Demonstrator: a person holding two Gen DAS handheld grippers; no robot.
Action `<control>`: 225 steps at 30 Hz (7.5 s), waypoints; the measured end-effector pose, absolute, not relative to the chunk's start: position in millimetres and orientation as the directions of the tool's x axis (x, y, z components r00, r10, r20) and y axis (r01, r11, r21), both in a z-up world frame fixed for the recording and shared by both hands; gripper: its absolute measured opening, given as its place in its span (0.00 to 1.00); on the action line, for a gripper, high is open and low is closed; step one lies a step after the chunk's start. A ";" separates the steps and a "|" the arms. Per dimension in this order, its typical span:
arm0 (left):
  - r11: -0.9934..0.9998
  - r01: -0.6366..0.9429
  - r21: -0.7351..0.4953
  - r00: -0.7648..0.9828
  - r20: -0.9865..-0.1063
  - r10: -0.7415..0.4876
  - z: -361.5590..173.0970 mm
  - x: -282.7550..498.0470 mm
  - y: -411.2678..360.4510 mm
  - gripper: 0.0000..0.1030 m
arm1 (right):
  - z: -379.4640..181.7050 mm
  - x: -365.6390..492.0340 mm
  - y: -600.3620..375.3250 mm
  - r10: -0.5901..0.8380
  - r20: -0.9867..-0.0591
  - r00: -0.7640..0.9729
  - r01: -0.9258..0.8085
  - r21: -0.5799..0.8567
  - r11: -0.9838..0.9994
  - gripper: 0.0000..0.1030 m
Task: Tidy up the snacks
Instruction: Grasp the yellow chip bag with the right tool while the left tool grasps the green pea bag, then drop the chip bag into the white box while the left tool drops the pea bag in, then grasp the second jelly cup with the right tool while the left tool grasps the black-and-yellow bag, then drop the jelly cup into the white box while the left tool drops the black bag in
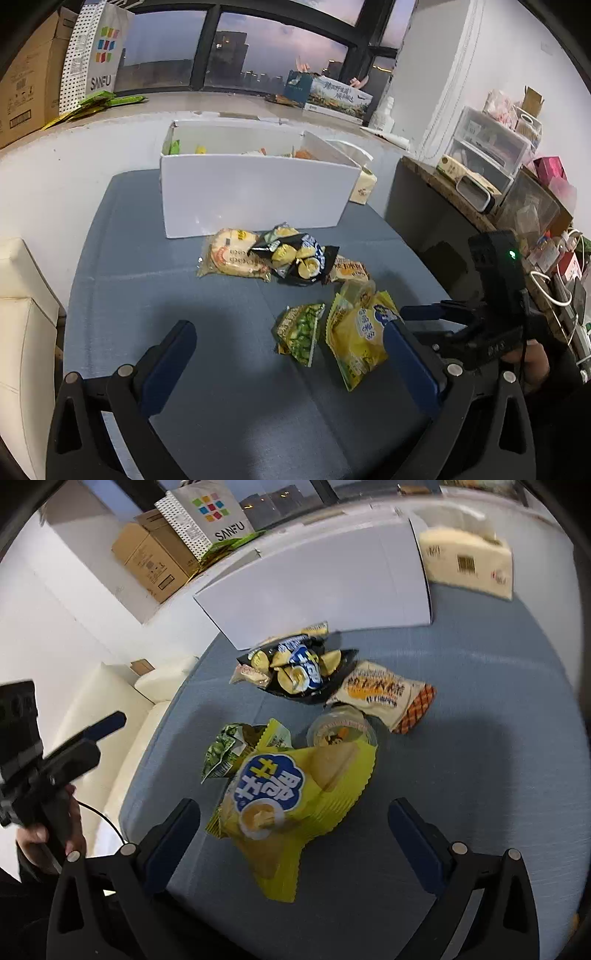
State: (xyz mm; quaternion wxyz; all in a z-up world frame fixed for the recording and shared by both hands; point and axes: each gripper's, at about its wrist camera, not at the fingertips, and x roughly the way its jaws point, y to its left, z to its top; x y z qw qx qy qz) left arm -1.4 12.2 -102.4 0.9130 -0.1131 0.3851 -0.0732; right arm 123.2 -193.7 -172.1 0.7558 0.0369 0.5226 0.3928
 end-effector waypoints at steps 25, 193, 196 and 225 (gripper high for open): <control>0.984 0.174 -0.046 0.556 -0.820 -0.136 -144.0 41.2 -48.6 1.00 | -130.5 138.2 -259.1 0.728 -0.631 0.269 -0.542 0.525 0.656 0.55; 0.944 0.134 -0.303 0.689 -0.656 -0.309 -117.5 95.9 22.3 0.72 | -146.2 118.7 -220.5 0.529 -0.740 0.415 -0.557 0.254 0.791 0.50; 0.909 0.175 -0.379 0.735 -0.563 -0.377 -94.1 76.1 34.3 0.72 | -137.5 122.5 -218.1 0.551 -0.721 0.420 -0.565 0.267 0.781 0.50; 0.970 0.002 -0.244 0.757 -0.633 -0.161 -27.9 287.3 109.2 0.73 | -12.0 361.8 -63.0 0.509 -0.691 0.513 -0.588 0.150 0.795 0.50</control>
